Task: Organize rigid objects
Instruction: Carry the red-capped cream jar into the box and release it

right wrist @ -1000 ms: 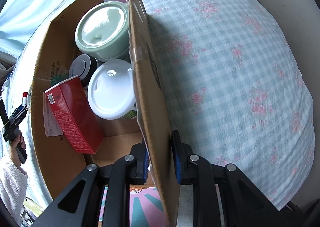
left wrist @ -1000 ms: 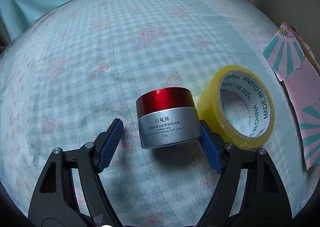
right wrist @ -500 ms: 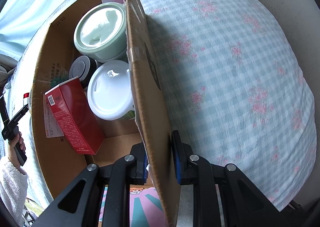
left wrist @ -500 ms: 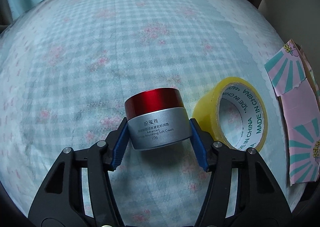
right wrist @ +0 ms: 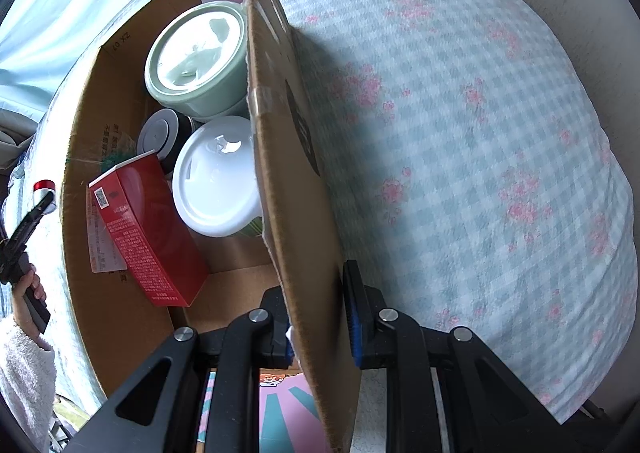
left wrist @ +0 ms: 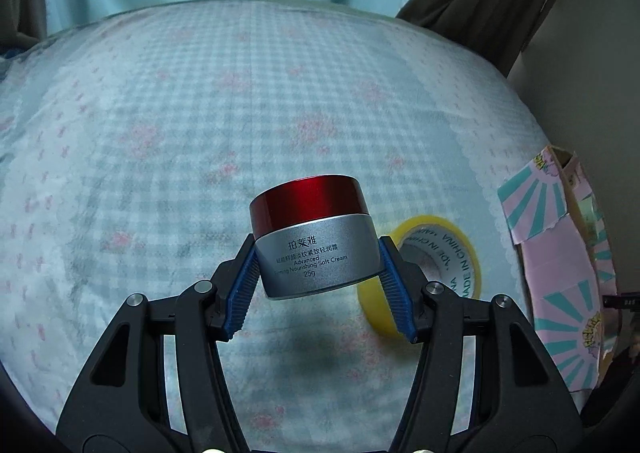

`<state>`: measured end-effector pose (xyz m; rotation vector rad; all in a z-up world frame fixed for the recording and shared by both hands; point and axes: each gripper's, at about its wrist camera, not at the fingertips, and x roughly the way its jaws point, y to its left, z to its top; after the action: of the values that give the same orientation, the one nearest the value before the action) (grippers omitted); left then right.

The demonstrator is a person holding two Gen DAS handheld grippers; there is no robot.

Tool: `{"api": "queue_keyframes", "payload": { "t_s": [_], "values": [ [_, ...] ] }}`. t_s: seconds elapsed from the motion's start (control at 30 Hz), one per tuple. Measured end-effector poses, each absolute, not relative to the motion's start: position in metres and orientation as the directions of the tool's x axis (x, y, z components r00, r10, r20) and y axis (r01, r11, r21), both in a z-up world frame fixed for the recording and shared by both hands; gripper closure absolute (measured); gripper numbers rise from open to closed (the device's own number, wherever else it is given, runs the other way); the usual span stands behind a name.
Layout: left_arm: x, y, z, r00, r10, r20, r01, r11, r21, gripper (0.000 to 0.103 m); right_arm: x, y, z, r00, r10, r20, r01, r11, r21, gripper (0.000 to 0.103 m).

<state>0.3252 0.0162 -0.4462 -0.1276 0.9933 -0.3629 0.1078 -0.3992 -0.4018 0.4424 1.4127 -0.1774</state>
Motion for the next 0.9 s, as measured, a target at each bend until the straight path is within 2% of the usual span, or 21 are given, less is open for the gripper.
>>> {"api": "queue_keyframes", "payload": {
  "t_s": [0.3, 0.53, 0.73, 0.9],
  "values": [
    [0.287, -0.015, -0.331, 0.559, -0.407, -0.723, 0.297, 0.912, -0.284, 0.049, 0.108, -0.409, -0.403, 0.163, 0.170, -0.972, 0.401, 0.889, 0.223, 0.084],
    [0.242, -0.091, -0.261, 0.545, -0.460, -0.701, 0.358, 0.884, -0.301, 0.049, 0.109, -0.421, -0.405, 0.160, 0.213, -0.964, 0.407, 0.876, 0.261, 0.084],
    [0.201, -0.167, -0.244, 0.511, -0.503, -0.698, 0.391, 0.858, -0.332, 0.049, 0.120, -0.431, -0.410, 0.127, 0.245, -0.961, 0.372, 0.887, 0.275, 0.084],
    [0.172, -0.222, -0.252, 0.481, -0.516, -0.709, 0.400, 0.849, -0.346, 0.049, 0.131, -0.435, -0.414, 0.110, 0.270, -0.956, 0.353, 0.889, 0.292, 0.083]
  ]
}}
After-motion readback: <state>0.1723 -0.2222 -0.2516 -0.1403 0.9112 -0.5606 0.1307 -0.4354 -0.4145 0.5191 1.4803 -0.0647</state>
